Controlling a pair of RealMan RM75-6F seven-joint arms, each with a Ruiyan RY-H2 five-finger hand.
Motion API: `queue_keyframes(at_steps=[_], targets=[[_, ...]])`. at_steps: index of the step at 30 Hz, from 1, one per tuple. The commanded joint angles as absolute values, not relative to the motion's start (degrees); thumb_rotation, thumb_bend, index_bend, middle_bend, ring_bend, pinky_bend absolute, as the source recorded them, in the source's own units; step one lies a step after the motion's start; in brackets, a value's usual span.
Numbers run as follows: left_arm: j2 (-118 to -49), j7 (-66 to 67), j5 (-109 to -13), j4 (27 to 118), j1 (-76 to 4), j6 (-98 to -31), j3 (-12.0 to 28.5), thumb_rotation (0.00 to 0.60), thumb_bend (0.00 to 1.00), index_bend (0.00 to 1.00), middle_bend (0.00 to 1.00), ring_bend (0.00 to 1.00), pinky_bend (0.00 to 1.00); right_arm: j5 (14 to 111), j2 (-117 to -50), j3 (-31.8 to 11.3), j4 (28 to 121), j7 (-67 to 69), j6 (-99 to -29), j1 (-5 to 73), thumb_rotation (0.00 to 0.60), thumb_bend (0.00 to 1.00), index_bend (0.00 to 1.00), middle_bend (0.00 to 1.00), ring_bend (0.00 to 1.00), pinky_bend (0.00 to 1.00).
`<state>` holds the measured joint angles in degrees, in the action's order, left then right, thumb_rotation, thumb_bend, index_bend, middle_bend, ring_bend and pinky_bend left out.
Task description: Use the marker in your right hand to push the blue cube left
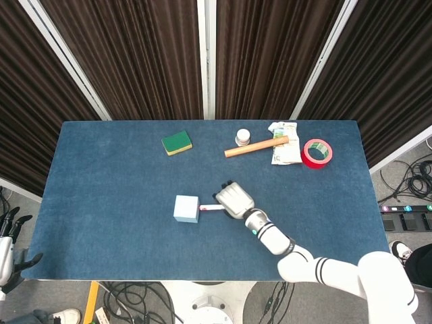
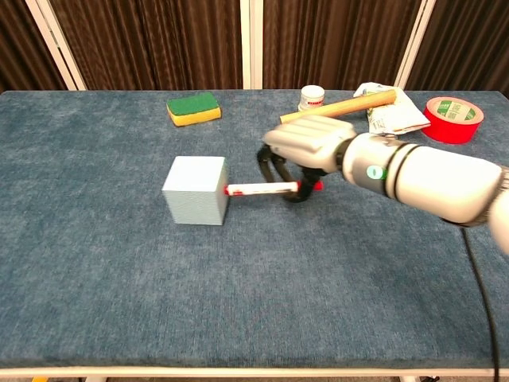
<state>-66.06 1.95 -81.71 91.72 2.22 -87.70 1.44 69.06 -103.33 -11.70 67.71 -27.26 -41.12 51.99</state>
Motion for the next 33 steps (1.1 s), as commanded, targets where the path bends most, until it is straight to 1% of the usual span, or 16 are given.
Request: queue_keyframes(at_steps=[1, 4, 11, 15, 22, 33], targets=[[-66.1, 2.1, -81.7, 91.9, 2.2, -87.6, 1.4, 0.6, 0.03, 0.26, 0.17, 0.1, 0.18, 67.2, -104.8, -12.7, 67.2, -29.0, -40.2, 53.7, 0.6, 0.44, 0.6, 0.59, 0.31, 0.32], [-65.9, 2.2, -81.8, 92.1, 2.3, -87.8, 1.4, 0.6, 0.03, 0.26, 0.17, 0.1, 0.18, 66.5, -104.6, -12.6, 68.0, -30.2, -40.5, 54.4, 0.6, 0.44, 0.6, 0.59, 0.31, 0.32], [-65.9, 2.7, -82.2, 92.7, 2.0, -87.7, 1.4, 0.6, 0.03, 0.26, 0.17, 0.1, 0.18, 66.2, -99.3, -10.0, 72.6, -29.9, -43.1, 51.7, 0.6, 0.44, 0.6, 0.59, 0.31, 0.32], [-66.0, 3.0, -82.6, 92.8, 1.7, -87.6, 1.5, 0.6, 0.03, 0.26, 0.17, 0.1, 0.18, 65.9, -98.3, -9.0, 73.4, -29.3, -43.2, 51.2, 0.6, 0.44, 0.6, 0.59, 0.31, 0.31], [-65.9, 3.1, -82.5, 92.9, 2.0, -87.8, 1.4, 0.6, 0.03, 0.26, 0.17, 0.1, 0.18, 64.7, -101.5, -9.9, 72.2, -29.9, -42.4, 53.5, 0.6, 0.44, 0.6, 0.59, 0.31, 0.31], [-65.8, 1.9, -82.1, 91.8, 2.5, -87.9, 1.2, 0.6, 0.03, 0.26, 0.17, 0.1, 0.18, 55.5, -108.5, -13.3, 69.9, -39.1, -41.8, 60.5, 0.6, 0.44, 0.6, 0.59, 0.31, 0.31]])
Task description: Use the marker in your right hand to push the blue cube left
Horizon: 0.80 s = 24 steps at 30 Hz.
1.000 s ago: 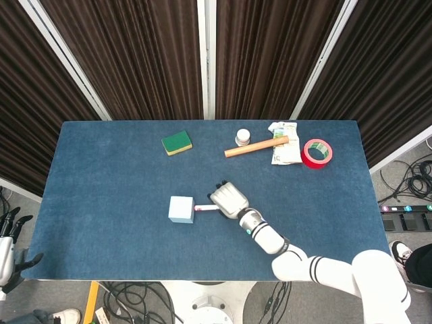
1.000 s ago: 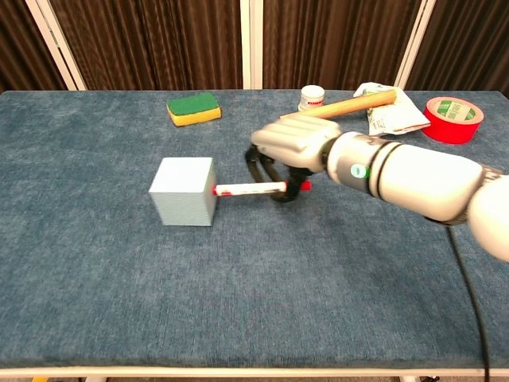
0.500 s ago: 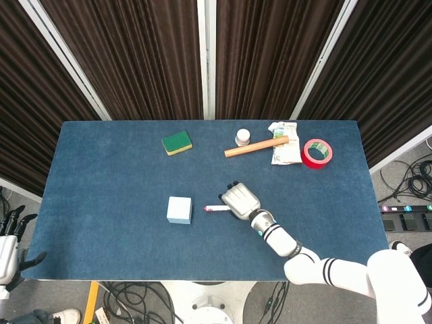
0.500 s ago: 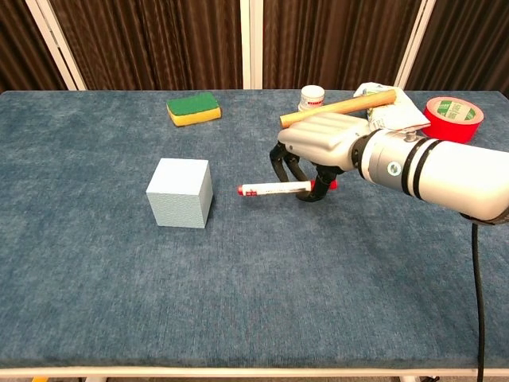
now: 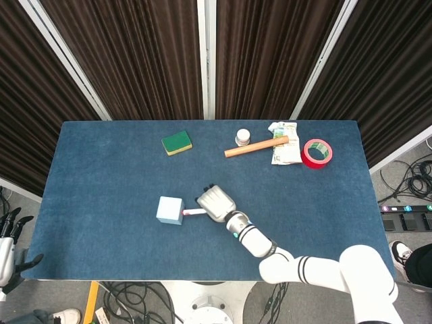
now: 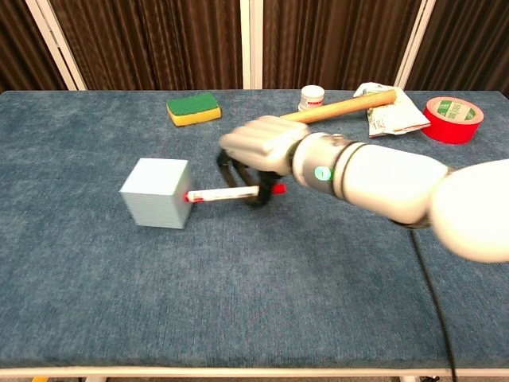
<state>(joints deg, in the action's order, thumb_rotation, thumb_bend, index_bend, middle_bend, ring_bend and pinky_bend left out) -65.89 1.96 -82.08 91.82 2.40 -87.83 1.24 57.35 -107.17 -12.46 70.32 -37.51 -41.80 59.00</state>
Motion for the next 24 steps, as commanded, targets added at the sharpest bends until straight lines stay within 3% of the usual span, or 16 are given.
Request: queue_keyframes(at_steps=[1, 7, 15, 24], targets=[[-65.8, 1.8, -82.0, 91.8, 2.6, -88.0, 1.2, 0.6, 0.03, 0.26, 0.17, 0.1, 0.18, 55.0, -108.7, -13.4, 70.2, -39.5, -41.9, 60.8, 0.6, 0.44, 0.6, 0.59, 0.31, 0.31], [-65.8, 1.4, -81.9, 91.7, 2.8, -88.2, 1.2, 0.6, 0.03, 0.26, 0.17, 0.1, 0.18, 54.5, -105.0, -11.4, 74.0, -39.4, -43.4, 59.5, 0.6, 0.44, 0.6, 0.59, 0.3, 0.3], [-66.2, 1.5, -82.9, 91.7, 2.2, -88.1, 1.4, 0.6, 0.03, 0.26, 0.17, 0.1, 0.18, 61.3, -93.6, -5.2, 79.6, -32.2, -47.2, 52.2, 0.6, 0.44, 0.6, 0.58, 0.28, 0.3], [-66.0, 2.5, -83.2, 92.5, 1.9, -88.2, 1.6, 0.6, 0.03, 0.26, 0.17, 0.1, 0.18, 73.8, -85.8, 1.6, 74.2, -16.9, -50.4, 45.0, 0.6, 0.43, 0.59, 0.54, 0.25, 0.29]])
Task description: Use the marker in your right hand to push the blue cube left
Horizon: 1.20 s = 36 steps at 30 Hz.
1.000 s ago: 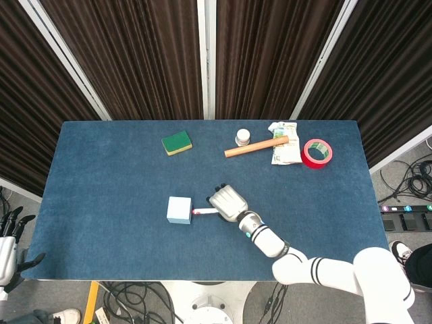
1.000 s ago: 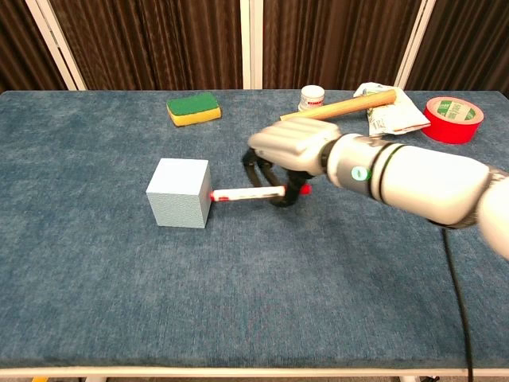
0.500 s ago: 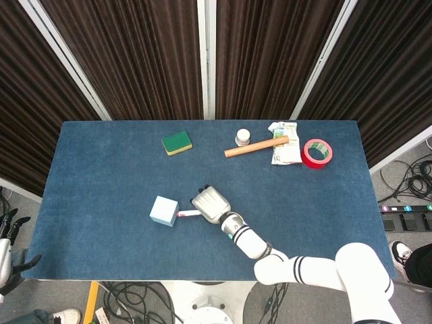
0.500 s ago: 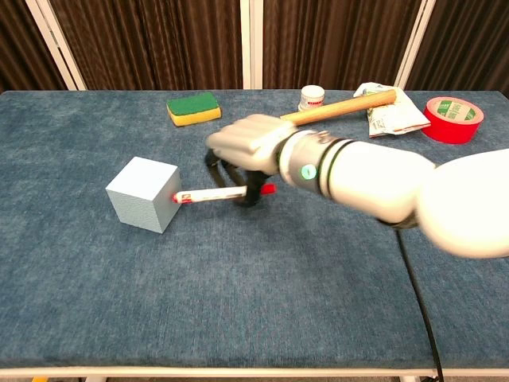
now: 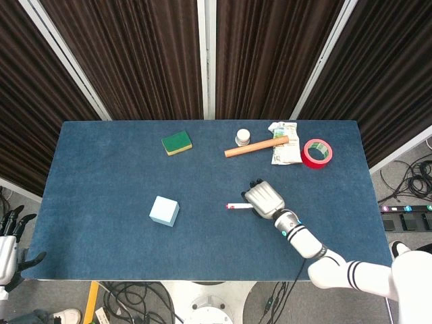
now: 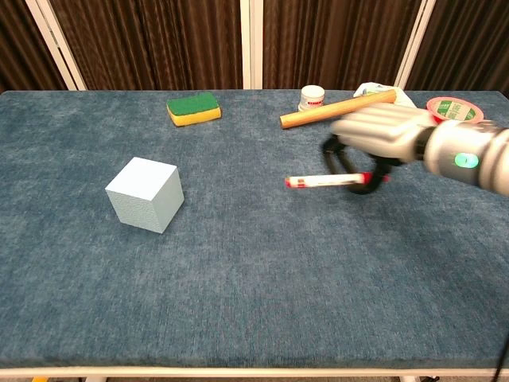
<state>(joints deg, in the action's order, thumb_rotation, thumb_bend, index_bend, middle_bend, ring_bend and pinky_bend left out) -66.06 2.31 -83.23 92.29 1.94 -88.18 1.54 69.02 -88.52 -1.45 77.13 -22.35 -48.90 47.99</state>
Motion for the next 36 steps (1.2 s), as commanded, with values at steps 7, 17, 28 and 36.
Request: queue_keyframes(at_steps=[7, 17, 28, 36], targets=[[-65.8, 3.8, -83.9, 93.8, 1.6, -88.3, 1.5, 0.6, 0.03, 0.26, 0.17, 0.1, 0.18, 76.8, -87.0, 2.7, 67.3, -10.8, -50.4, 42.6, 0.6, 0.39, 0.51, 0.48, 0.22, 0.29], [-65.2, 4.7, -83.8, 94.8, 1.9, -88.8, 1.4, 0.6, 0.03, 0.26, 0.17, 0.1, 0.18, 78.5, -85.9, 1.7, 67.9, -9.5, -53.1, 40.2, 0.599, 0.32, 0.32, 0.36, 0.17, 0.27], [-65.7, 4.5, -83.4, 94.3, 0.6, -87.2, 1.9, 0.6, 0.03, 0.26, 0.17, 0.1, 0.18, 78.7, -69.7, 2.1, 83.2, -5.2, -73.2, 25.7, 0.565, 0.23, 0.15, 0.21, 0.05, 0.09], [-66.4, 4.9, -83.6, 94.3, -0.6, -86.3, 2.5, 0.6, 0.03, 0.26, 0.17, 0.1, 0.18, 81.0, -63.3, 3.5, 88.6, 2.6, -87.0, 14.0, 0.519, 0.18, 0.07, 0.12, 0.0, 0.0]])
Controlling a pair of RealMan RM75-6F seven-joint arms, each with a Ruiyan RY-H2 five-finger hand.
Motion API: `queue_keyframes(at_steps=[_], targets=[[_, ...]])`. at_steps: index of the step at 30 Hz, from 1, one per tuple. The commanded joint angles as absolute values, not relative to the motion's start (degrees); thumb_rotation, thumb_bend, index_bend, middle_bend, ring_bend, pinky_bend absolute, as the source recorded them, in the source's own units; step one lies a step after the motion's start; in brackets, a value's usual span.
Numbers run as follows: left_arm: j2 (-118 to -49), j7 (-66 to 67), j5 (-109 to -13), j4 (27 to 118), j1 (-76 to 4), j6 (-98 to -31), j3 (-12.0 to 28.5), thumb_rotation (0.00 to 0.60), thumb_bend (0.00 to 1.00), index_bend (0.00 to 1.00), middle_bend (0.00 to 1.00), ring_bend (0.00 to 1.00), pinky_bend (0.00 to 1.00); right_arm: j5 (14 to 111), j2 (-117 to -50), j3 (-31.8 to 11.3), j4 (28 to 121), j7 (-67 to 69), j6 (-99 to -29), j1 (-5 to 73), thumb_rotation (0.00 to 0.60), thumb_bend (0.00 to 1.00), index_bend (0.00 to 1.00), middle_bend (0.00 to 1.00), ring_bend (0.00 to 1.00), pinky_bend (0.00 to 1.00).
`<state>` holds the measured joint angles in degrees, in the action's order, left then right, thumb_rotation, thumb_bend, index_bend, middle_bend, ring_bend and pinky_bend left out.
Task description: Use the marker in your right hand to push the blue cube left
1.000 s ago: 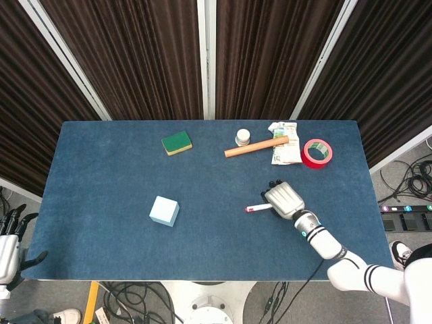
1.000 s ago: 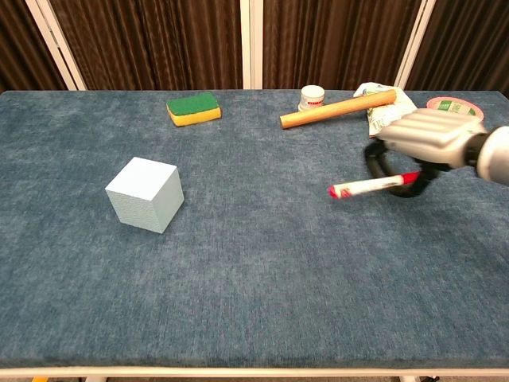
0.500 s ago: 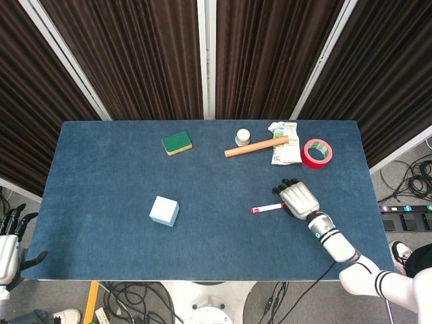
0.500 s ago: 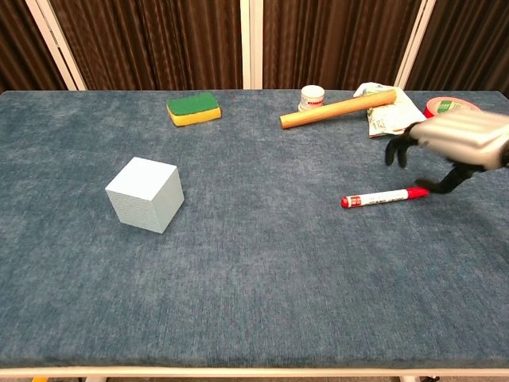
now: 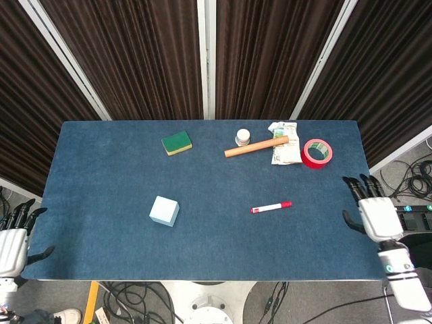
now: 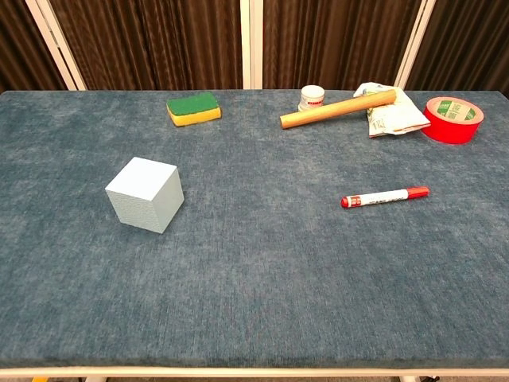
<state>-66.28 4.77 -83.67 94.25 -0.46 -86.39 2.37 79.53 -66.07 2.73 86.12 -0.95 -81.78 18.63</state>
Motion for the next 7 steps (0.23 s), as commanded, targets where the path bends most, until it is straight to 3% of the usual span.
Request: queue_keyframes(at_steps=[1, 7], targets=[[-66.5, 4.9, -83.6, 94.3, -0.7, -86.3, 2.5, 0.6, 0.03, 0.26, 0.17, 0.1, 0.18, 81.4, -62.9, 3.7, 89.0, 3.3, -88.1, 13.0, 0.514, 0.18, 0.07, 0.12, 0.0, 0.0], [-66.8, 5.3, -83.5, 94.7, -0.8, -86.4, 2.5, 0.6, 0.03, 0.26, 0.17, 0.1, 0.18, 83.2, -60.6, 3.9, 90.4, 6.4, -91.3, 9.1, 0.512, 0.18, 0.07, 0.12, 0.0, 0.0]])
